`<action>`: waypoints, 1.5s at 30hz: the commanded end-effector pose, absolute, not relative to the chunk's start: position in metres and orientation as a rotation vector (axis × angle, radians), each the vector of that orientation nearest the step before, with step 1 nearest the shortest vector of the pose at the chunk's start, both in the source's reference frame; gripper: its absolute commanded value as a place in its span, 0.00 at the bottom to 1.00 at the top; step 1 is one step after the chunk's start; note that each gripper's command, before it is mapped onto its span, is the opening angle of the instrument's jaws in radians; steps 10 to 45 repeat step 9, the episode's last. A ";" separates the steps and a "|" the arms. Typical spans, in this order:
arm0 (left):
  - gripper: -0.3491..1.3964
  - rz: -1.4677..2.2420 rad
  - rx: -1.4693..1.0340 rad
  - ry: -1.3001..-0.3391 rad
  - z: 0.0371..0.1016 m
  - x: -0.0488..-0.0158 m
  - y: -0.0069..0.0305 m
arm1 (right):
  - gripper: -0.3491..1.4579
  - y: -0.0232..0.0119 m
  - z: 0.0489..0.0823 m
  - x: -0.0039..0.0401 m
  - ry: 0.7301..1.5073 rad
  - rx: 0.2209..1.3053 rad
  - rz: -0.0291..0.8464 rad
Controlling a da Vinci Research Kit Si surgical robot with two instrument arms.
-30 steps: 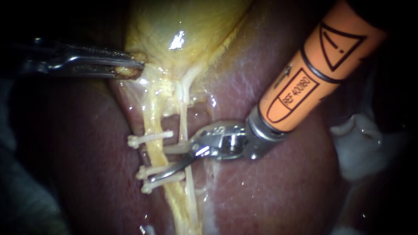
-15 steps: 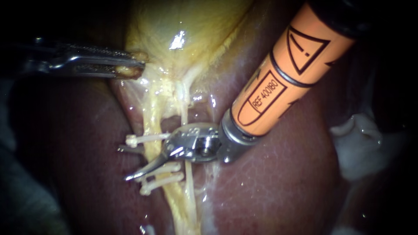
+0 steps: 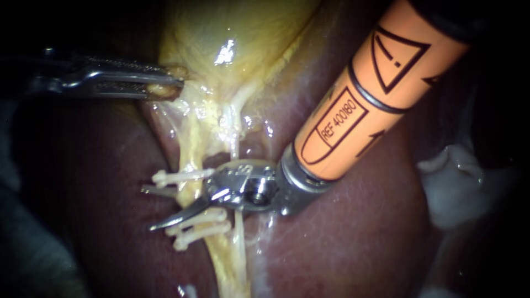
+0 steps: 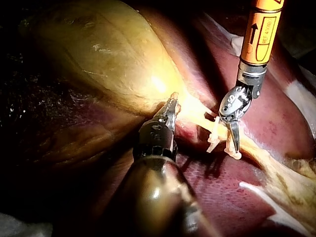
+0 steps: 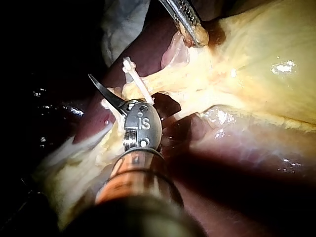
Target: Go to the cutting position left tube
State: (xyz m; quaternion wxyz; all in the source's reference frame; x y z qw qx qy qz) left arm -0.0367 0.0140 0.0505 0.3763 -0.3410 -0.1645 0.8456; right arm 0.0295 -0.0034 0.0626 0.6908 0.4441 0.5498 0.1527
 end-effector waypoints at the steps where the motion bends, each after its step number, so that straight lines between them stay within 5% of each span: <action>1: 0.00 2.163 -0.873 -0.421 0.0505 -0.0367 0.0140 | 0.96 -0.0034 0.0627 0.0295 1.228 0.992 0.341; 45: 0.00 2.163 -0.873 -0.421 0.0505 -0.0367 0.0140 | 0.96 -0.0034 0.0629 0.0295 1.225 0.997 0.344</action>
